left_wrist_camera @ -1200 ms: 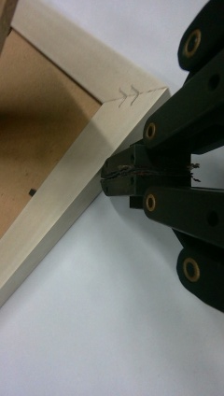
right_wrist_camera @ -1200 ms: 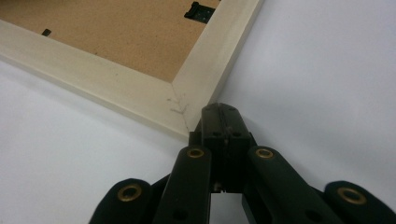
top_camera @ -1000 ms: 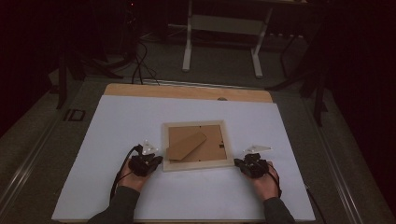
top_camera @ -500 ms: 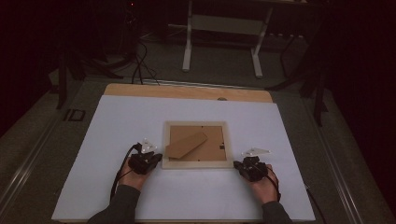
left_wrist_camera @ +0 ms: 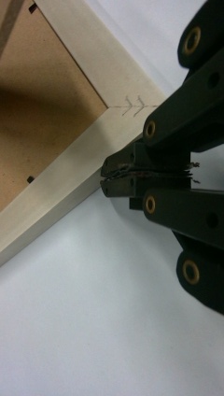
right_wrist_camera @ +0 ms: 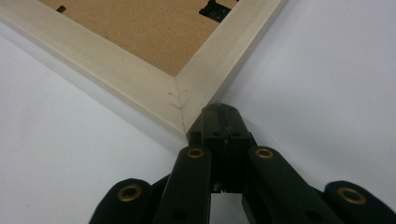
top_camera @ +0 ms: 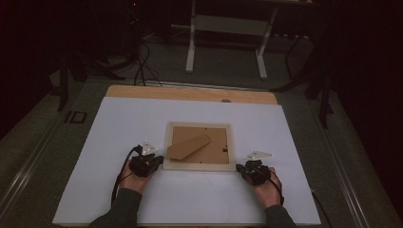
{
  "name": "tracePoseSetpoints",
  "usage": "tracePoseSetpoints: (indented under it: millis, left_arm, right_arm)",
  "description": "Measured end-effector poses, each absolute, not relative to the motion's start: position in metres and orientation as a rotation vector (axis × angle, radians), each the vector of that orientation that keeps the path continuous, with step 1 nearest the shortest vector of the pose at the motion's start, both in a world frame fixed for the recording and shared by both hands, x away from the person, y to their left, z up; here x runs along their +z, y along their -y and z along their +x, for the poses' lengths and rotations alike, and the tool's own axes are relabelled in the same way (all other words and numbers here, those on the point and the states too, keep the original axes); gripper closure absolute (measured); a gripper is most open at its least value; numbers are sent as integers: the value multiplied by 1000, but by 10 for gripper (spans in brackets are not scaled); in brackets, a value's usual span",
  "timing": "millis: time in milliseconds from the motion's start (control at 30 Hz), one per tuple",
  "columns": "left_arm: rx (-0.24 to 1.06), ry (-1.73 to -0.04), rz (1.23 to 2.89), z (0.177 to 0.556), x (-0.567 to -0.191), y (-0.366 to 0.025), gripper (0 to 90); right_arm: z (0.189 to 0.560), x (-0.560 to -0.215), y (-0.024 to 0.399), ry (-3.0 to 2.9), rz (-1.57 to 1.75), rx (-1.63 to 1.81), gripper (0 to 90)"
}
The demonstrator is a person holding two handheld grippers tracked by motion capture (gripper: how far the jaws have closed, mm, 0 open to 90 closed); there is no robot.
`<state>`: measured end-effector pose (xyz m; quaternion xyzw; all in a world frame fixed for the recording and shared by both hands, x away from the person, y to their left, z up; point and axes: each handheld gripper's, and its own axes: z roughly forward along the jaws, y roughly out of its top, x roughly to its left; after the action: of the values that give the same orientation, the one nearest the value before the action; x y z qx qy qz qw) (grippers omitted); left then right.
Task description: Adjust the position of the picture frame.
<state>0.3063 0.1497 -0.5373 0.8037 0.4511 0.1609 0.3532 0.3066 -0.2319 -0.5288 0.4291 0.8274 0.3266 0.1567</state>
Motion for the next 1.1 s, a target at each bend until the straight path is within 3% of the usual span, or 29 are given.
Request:
tracePoseSetpoints:
  millis: [300,1000,1100]
  left_arm:
    - [371,-1162,2094,302,-536,-152,900]
    - [415,-1187,2106,292,-535,-150,900]
    - [448,-1201,2101,293,-535,-150,850]
  right_arm:
    - [308,-530,228,-2334,1249,930,900]
    - [318,-531,225,-2319,1262,949,900]
    - [318,-531,225,-2330,1241,945,900]
